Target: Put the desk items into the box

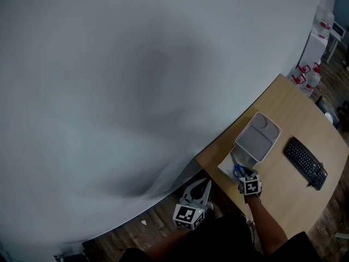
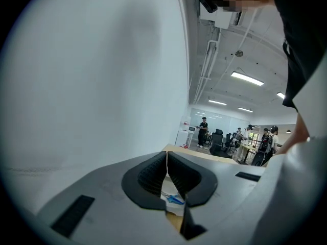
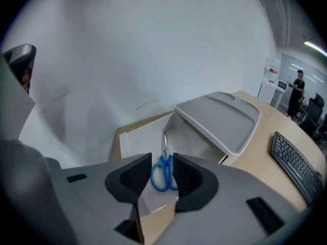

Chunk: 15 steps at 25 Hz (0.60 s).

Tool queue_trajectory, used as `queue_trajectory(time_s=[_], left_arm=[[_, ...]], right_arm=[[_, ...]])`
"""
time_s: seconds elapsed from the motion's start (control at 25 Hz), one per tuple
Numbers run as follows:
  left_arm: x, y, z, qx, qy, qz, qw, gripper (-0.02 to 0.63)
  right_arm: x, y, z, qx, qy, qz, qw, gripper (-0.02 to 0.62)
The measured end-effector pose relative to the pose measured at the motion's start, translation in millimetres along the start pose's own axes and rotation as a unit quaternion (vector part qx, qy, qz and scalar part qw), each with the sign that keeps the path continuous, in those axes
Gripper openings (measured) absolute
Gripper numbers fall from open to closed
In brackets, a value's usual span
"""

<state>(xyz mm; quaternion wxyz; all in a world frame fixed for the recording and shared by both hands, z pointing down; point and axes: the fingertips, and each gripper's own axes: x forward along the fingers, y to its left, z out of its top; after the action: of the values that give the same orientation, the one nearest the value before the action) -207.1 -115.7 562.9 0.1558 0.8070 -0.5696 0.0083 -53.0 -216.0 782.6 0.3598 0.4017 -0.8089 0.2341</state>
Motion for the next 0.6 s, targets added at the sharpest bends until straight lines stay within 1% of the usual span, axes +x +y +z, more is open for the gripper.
queue_trajectory(time_s=[0.12, 0.28, 0.44, 0.6], left_arm=[[2, -13, 10, -0.002, -0.005, -0.010, 0.9999, 0.018], [18, -30, 14, 0.001, 0.001, -0.028, 0.9996, 0.018], [42, -63, 23, -0.002, 0.009, -0.078, 0.9969, 0.018], [63, -103, 29, -0.008, 0.006, -0.120, 0.9928, 0.018]], right_arm=[[-28, -5, 9, 0.021, -0.025, -0.008, 0.999, 0.186], [-60, -16, 24, 0.044, -0.062, -0.019, 0.997, 0.176], [-114, -32, 31, 0.085, -0.092, -0.044, 0.991, 0.152], [-165, -46, 35, 0.105, -0.130, -0.068, 0.984, 0.127]])
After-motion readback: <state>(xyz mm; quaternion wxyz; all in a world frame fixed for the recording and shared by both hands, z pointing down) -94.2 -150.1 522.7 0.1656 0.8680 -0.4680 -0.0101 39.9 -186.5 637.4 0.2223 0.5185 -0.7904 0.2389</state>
